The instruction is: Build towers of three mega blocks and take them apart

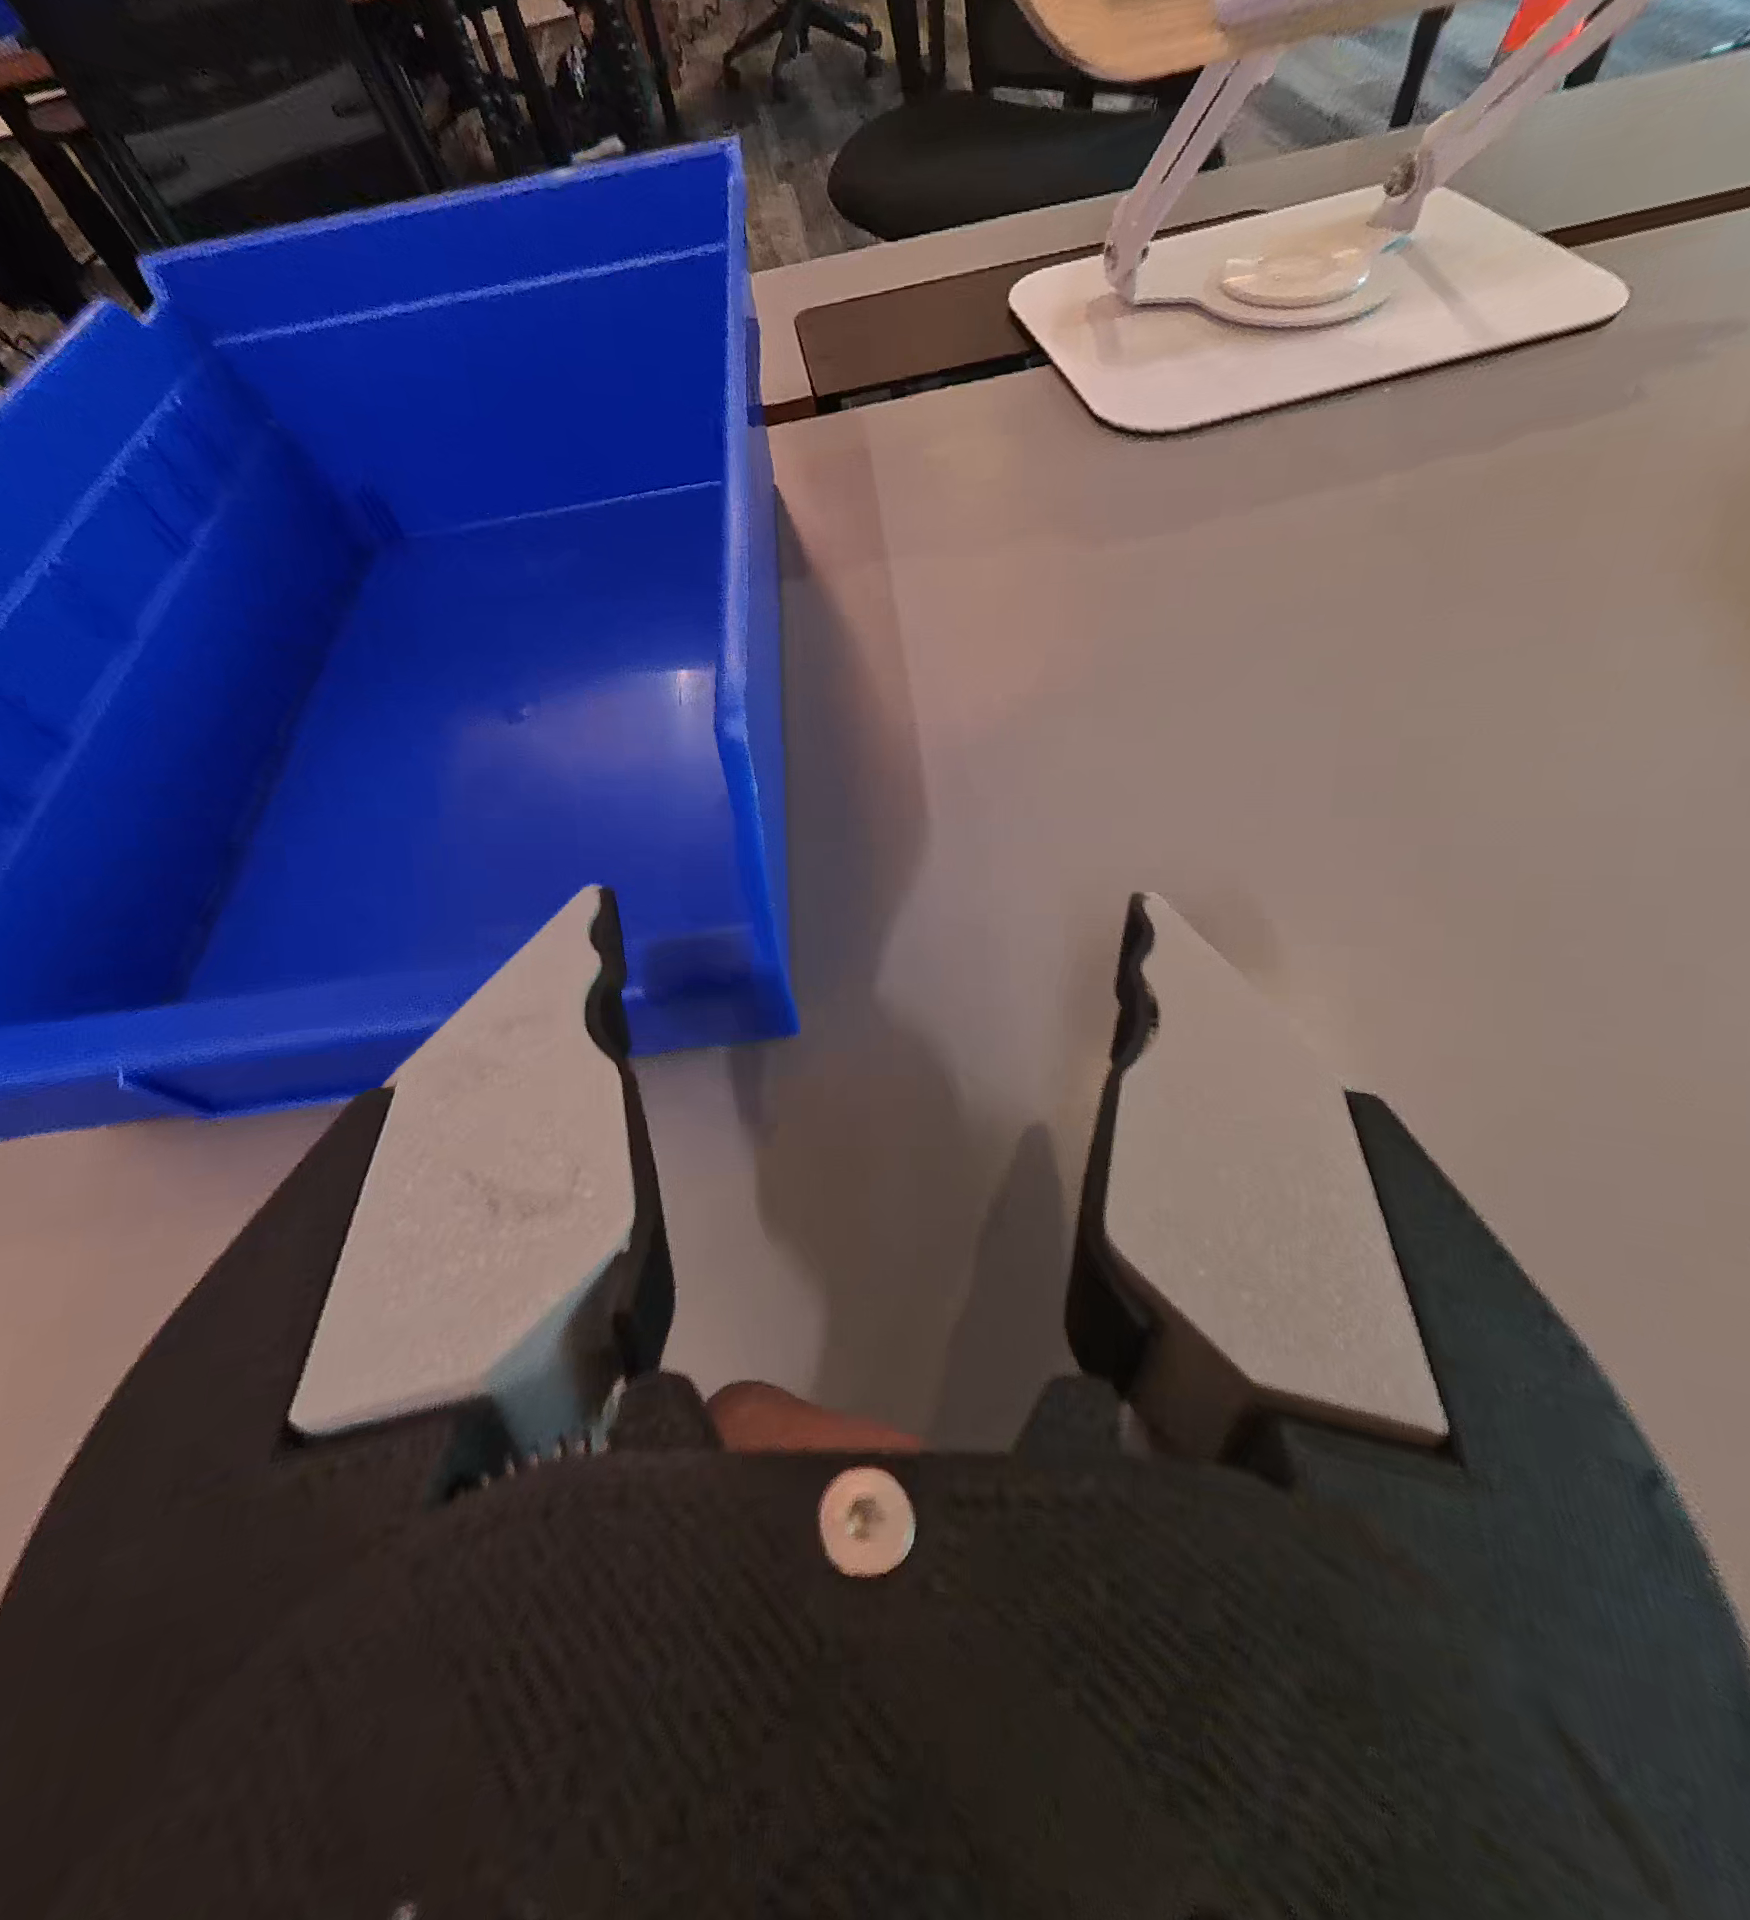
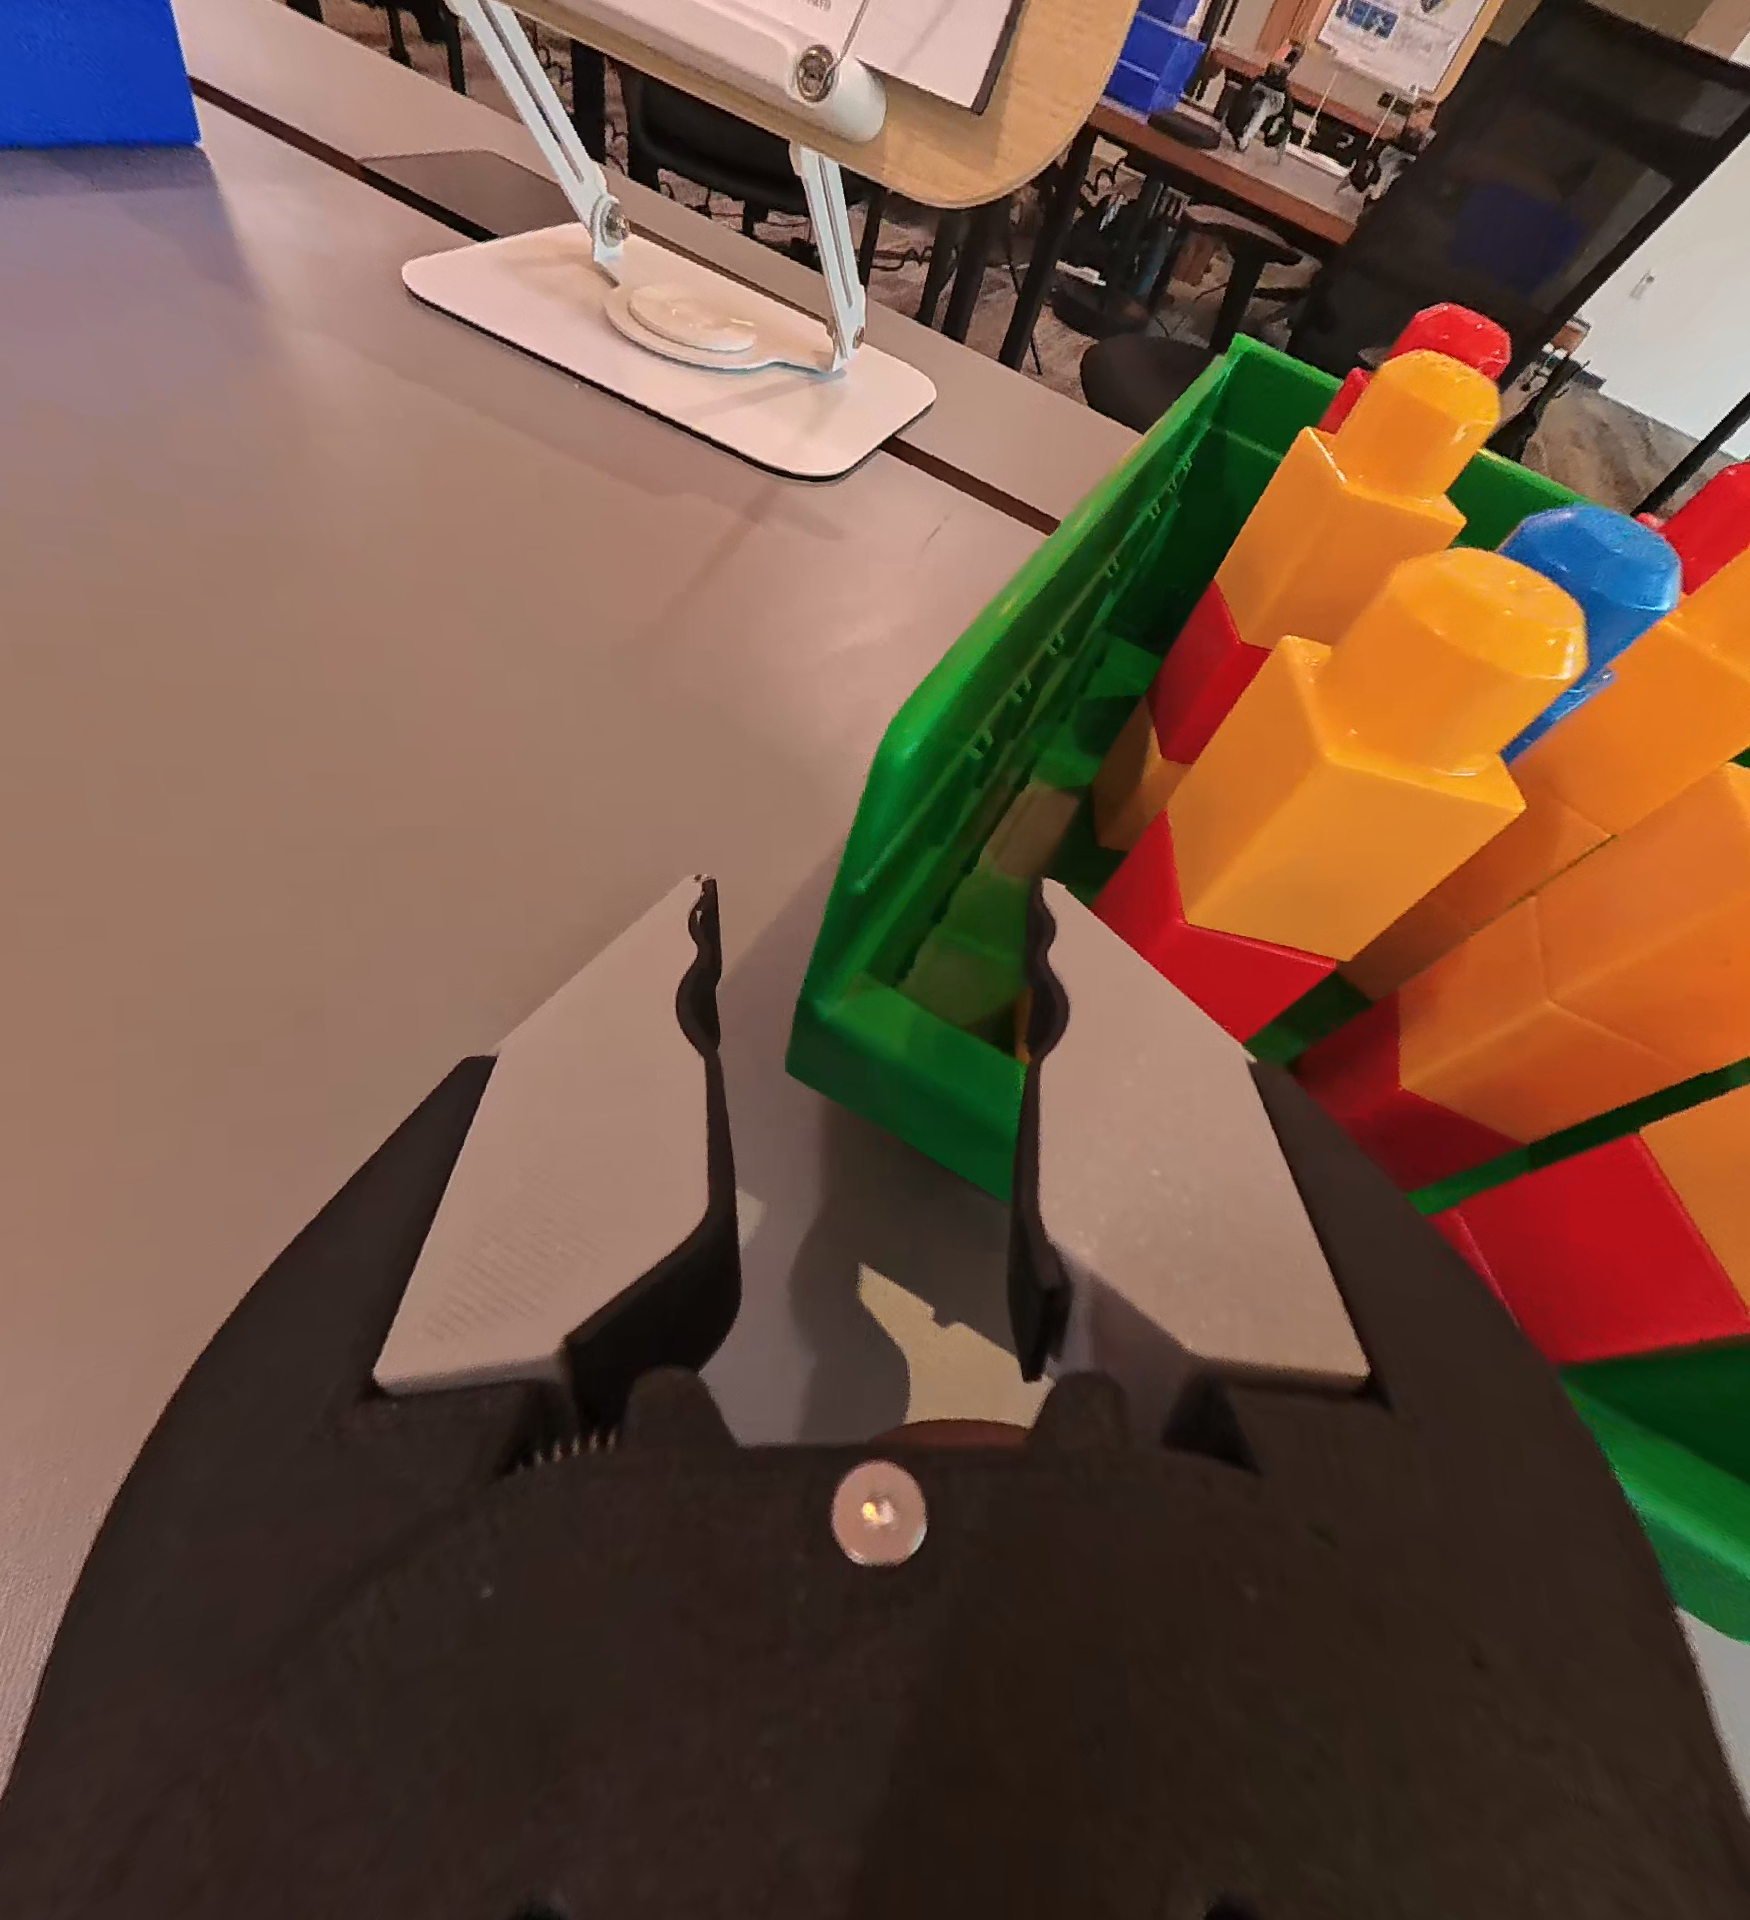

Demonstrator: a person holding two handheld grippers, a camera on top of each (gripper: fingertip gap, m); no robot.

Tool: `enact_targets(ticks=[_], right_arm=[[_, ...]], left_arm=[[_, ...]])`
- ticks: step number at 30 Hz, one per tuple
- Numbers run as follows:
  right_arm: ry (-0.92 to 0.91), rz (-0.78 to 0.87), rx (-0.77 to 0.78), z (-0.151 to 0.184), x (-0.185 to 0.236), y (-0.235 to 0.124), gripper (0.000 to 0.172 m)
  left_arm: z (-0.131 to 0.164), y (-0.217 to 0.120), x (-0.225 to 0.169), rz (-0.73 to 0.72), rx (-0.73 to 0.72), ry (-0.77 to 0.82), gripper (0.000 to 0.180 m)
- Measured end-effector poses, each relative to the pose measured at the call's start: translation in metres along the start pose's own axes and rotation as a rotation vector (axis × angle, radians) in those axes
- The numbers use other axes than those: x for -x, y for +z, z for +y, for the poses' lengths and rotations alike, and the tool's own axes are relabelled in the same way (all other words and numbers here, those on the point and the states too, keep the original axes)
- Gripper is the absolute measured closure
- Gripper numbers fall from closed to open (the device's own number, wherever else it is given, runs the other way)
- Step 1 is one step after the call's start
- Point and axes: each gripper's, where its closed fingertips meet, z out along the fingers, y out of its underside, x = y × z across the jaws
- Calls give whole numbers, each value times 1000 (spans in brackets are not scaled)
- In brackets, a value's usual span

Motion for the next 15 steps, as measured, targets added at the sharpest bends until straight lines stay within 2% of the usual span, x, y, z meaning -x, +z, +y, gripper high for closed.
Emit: enact_targets(ticks=[6,7,8,9,10,12,15], right_arm=[[-6,10,19,3,1,7,115],[-2,13,28,3,0,10,116],[-4,34,26,2,-5,11,124],[-12,44,18,1,-7,12,140],[-15,-7,27,1,0,13,156],[-26,37,55,3,-3,10,160],[-70,107,90,9,-4,-4,164]], left_arm=[[-7,30,14,-37,57,13,87],[-3,37,20,-59,89,37,96],[2,42,29,-101,120,73,121],[3,45,37,-141,135,126,158],[5,47,37,-129,153,165,175],[6,45,39,-105,197,100,179],[1,25,38,-82,179,82,180]])
